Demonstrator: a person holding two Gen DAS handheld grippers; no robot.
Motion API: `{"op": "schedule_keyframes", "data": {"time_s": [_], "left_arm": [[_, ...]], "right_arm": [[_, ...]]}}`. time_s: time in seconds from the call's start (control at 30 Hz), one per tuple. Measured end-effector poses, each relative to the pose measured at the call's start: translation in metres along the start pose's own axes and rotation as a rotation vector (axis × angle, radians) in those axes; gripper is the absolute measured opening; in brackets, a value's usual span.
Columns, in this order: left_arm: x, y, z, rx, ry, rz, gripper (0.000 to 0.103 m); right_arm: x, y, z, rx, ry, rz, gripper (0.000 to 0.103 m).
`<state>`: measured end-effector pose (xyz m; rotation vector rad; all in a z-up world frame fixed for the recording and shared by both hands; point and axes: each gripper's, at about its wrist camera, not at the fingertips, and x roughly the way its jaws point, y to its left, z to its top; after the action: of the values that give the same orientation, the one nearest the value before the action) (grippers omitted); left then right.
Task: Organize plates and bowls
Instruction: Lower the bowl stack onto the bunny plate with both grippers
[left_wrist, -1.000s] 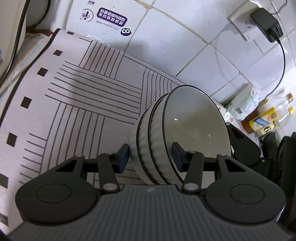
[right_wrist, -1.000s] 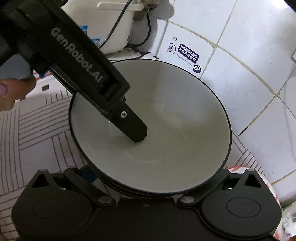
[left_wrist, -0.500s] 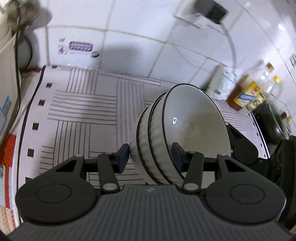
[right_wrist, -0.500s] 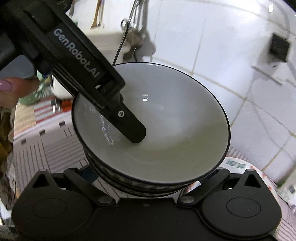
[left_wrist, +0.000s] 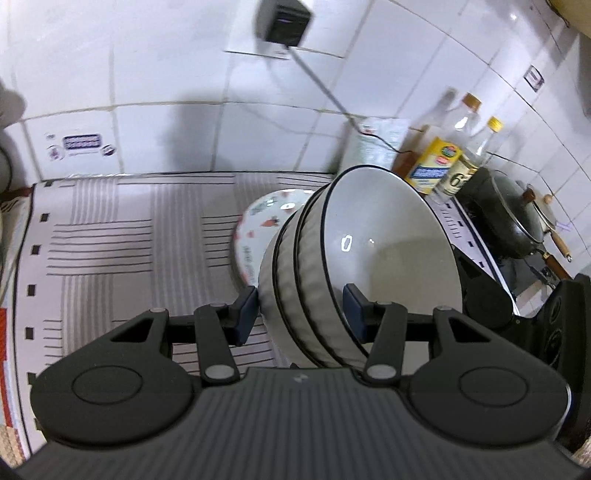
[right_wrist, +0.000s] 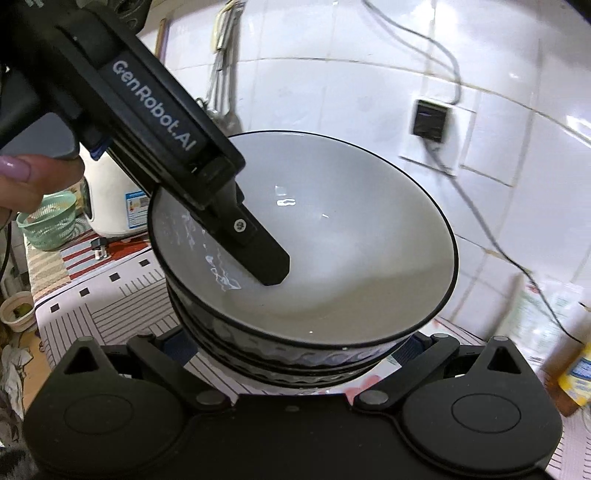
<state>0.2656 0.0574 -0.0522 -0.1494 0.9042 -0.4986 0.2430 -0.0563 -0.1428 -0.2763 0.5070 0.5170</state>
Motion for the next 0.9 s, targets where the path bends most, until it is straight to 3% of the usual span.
{"op": "schedule_keyframes", "data": {"time_s": [0.43,0.9], "left_arm": [[0.051,-0.045,0.018,0.027,0.056,-0.045,0.048],[0.103,-0.038,0.019,-0.027,0.099,-0.042,0.048]], "right_arm": [[-0.022,-0.045,-0.028,0.06,0.0,-0.058,0.103],[0.0,-0.07,-0.058,0.082,0.052,-0.058,0.103]]}}
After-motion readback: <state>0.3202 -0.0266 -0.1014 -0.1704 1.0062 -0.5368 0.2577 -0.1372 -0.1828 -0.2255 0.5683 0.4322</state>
